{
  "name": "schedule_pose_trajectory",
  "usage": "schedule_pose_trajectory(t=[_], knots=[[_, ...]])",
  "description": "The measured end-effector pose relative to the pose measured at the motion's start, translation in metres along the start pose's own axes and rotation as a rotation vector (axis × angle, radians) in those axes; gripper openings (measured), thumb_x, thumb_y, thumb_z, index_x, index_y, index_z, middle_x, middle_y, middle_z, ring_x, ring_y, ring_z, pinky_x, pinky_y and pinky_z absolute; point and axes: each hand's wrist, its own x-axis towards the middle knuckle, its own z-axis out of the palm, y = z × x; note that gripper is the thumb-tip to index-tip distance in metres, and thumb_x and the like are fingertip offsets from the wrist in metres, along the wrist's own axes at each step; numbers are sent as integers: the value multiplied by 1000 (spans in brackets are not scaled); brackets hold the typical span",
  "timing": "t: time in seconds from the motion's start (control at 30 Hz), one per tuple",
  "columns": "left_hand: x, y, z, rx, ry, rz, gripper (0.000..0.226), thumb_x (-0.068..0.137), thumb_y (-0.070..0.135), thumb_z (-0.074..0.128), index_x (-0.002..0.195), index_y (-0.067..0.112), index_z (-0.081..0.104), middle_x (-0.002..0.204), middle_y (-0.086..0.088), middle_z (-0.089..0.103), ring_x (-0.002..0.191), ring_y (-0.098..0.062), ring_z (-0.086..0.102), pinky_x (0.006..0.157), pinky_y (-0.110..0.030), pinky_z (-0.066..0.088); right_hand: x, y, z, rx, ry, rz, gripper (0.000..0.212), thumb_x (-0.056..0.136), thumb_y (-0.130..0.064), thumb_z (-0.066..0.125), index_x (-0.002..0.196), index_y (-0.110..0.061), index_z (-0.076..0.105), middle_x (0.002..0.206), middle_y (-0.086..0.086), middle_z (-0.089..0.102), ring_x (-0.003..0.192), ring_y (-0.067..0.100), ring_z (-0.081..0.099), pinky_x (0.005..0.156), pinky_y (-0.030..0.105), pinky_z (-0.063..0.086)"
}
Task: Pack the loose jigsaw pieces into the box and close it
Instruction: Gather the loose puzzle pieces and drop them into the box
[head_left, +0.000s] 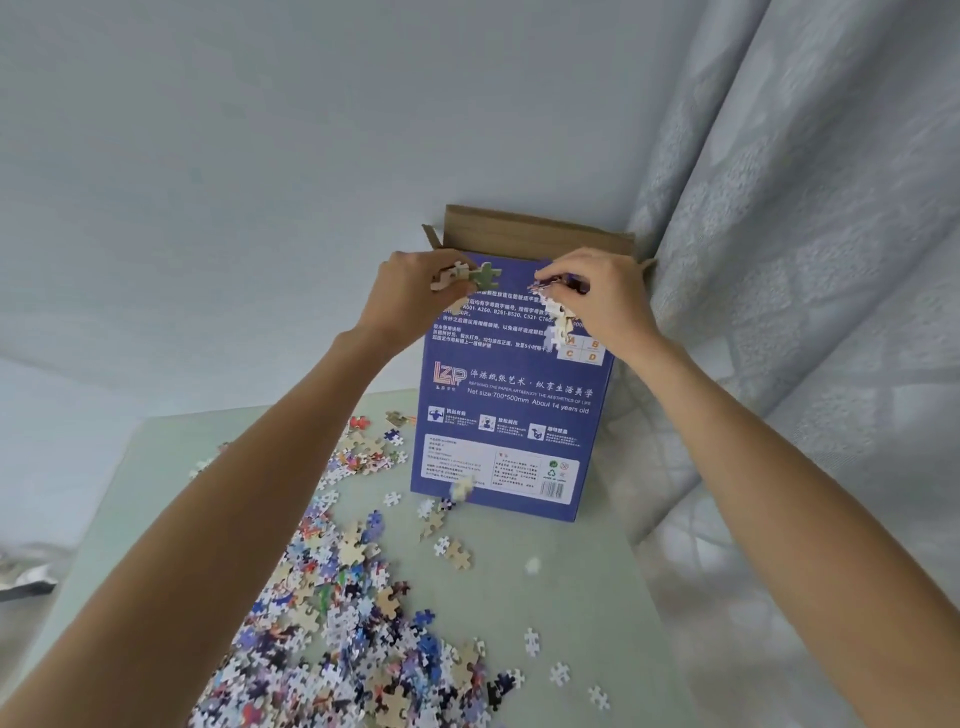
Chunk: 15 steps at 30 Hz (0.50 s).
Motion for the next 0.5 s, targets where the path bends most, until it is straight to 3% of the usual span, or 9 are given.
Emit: schedule_pose_trajectory(t=[0.17, 0.33, 0.5], knots=[[-5, -12, 7, 2, -12, -18, 17, 84, 24, 66, 99, 16, 71, 82, -7, 71, 66, -16, 51, 59, -24, 31, -8, 3, 16, 58, 13, 63, 15, 78, -9, 72, 91, -14, 75, 88, 0, 71, 75, 10, 62, 71, 28, 53], [7, -14, 11, 22, 4, -26, 19, 84, 25, 66, 99, 15, 70, 82, -7, 70, 67, -19, 54, 60, -25, 33, 3, 4, 17, 50, 24, 56, 14, 79, -9, 70, 92, -13, 75, 88, 3, 71, 76, 12, 62, 69, 27, 53], [44, -17, 30, 27, 83, -11, 17, 84, 22, 65, 100, 18, 71, 87, -5, 72, 77, -25, 63, 66, -27, 41, 36, 21, 15, 10, 138, -31, 15, 82, -14, 69, 95, -10, 74, 89, 5, 70, 75, 12, 62, 67, 21, 51]])
